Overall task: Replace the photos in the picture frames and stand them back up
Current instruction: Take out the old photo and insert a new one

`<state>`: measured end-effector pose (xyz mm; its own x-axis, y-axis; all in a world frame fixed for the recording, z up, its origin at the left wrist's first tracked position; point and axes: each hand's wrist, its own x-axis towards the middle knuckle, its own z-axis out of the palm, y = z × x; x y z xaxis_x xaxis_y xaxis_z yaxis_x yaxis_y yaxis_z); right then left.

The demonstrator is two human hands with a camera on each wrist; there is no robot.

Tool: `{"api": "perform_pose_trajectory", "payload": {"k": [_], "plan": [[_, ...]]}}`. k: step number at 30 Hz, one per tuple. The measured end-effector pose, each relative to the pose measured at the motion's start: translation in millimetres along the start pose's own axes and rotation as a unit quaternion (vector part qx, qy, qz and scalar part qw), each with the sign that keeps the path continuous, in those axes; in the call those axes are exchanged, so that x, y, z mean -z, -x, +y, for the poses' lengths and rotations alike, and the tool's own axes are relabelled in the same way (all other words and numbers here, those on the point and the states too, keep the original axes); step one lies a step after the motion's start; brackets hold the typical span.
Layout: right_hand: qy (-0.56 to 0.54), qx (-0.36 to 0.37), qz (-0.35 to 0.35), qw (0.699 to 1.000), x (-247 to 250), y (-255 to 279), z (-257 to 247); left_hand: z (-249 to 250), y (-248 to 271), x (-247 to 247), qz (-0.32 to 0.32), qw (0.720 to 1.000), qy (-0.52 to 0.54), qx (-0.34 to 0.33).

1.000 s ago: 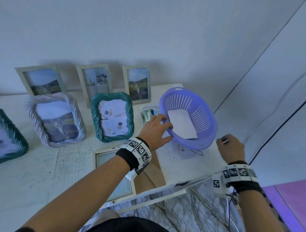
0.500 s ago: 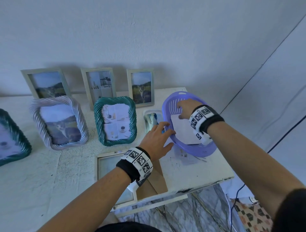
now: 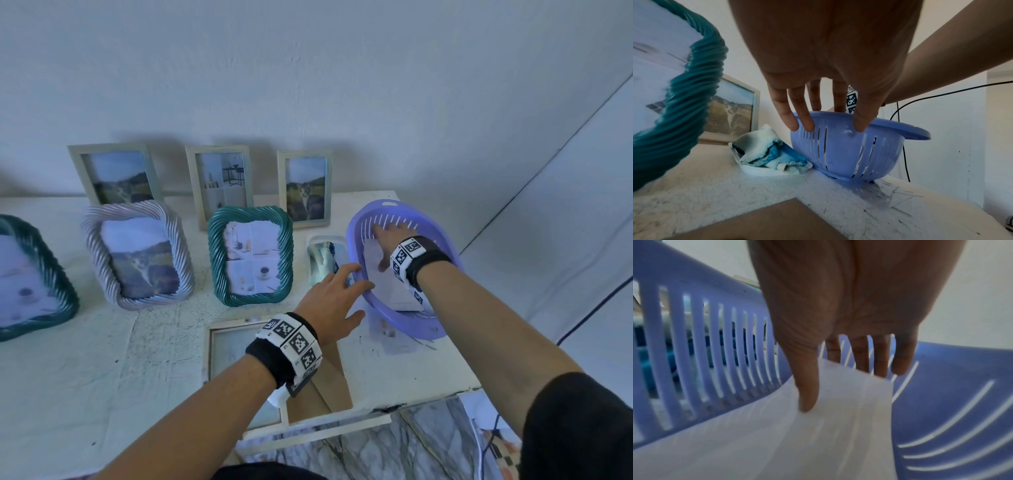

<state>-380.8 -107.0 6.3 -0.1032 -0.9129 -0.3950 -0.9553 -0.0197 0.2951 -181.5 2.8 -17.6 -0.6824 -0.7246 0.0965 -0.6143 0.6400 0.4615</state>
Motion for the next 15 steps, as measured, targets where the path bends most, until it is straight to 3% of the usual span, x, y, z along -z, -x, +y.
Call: {"api": "perform_pose_trajectory", "payload": {"k": [4,8,15], "plan": [[-0.019,-0.006,0.057,0.998,15,11,2,0,1,6,-0.009,1.0,0.012,0.003],[-0.121,0.008,0.104,0.987,37,35,18,-1,8,16,0.053,0.995,0.08,0.006],[-0.205,0.074,0.331,0.918,86,103,29,-5,25,49,0.186,0.959,0.212,0.035]]}}
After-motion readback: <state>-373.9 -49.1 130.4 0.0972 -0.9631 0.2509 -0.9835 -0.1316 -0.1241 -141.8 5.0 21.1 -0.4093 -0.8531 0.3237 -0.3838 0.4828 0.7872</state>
